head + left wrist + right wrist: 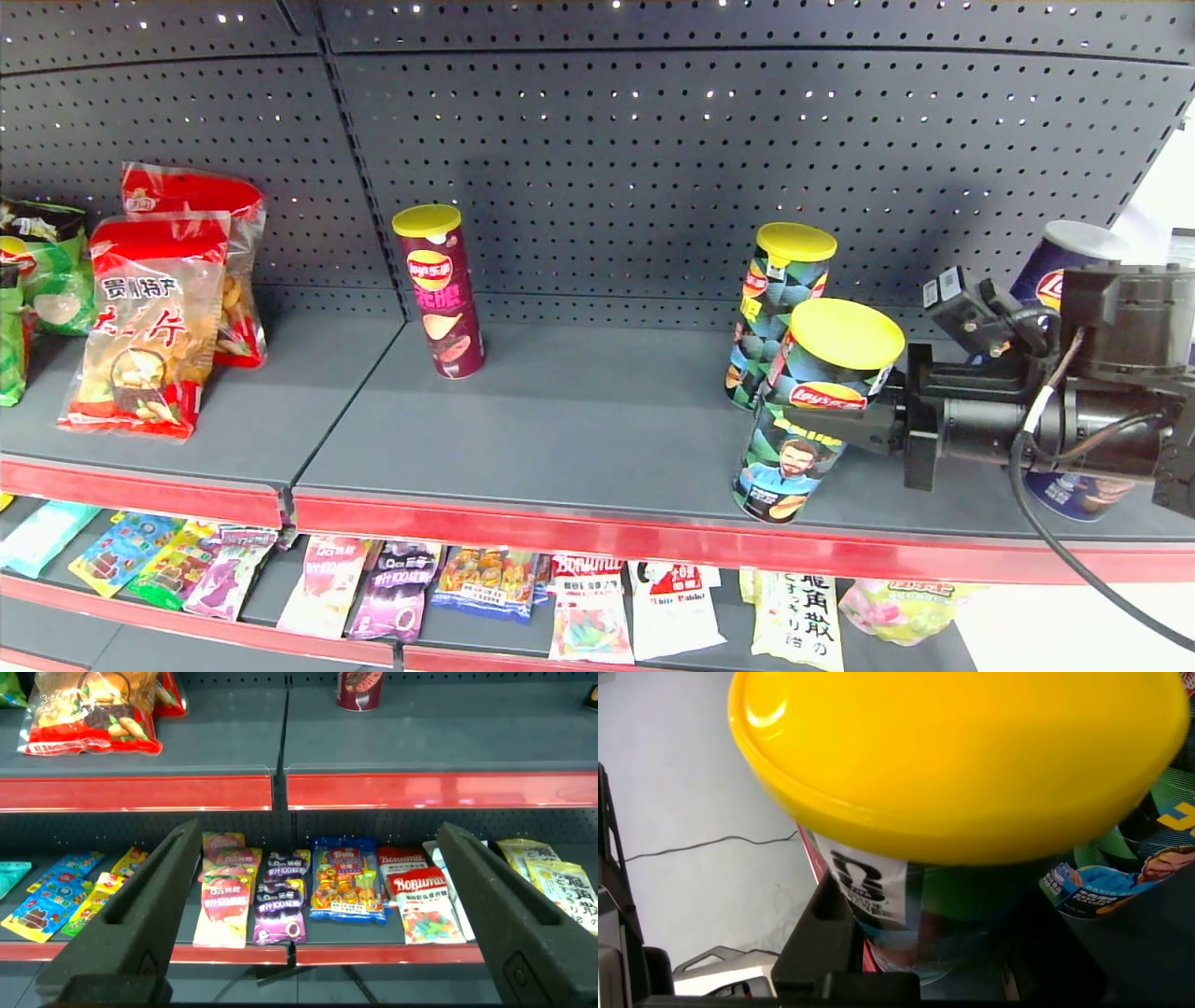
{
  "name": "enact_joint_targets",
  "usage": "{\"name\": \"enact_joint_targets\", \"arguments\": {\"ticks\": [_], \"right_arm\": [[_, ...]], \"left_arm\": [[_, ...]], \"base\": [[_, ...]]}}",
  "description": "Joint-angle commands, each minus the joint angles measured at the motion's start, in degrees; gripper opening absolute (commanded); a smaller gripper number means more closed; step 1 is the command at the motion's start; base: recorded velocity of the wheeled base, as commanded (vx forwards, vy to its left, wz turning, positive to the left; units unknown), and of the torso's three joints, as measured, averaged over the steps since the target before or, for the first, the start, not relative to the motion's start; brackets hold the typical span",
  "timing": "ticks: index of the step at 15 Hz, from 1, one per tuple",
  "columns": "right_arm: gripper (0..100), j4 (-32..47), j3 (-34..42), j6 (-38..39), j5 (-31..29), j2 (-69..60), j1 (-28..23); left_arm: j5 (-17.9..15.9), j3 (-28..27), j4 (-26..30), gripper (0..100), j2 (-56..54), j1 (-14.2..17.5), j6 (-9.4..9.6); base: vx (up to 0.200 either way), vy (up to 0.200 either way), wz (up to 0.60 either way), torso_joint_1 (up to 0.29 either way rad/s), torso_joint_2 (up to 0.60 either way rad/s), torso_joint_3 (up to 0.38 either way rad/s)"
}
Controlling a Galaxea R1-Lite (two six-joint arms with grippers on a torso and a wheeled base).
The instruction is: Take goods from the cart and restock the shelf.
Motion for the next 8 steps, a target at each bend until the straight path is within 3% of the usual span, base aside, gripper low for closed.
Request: {"name": "enact_joint_targets", "arguments": {"ticks": [1, 8], "right_arm": [[0, 0.2, 0.0, 0.0, -0.1, 0.0, -0.1], [0, 0.3, 0.2, 0.0, -0.1, -0.7, -0.3]], "left_arm": [[0.0, 0.0, 0.1, 100, 0.0, 0.0, 0.02], [0.0, 0.0, 0.0, 100, 0.0, -0.1, 0.02]], "base": [[0.0, 0.0, 0.0, 0.0, 0.0, 0.0], [0.0, 0.0, 0.0, 0.0, 0.0, 0.0]]}}
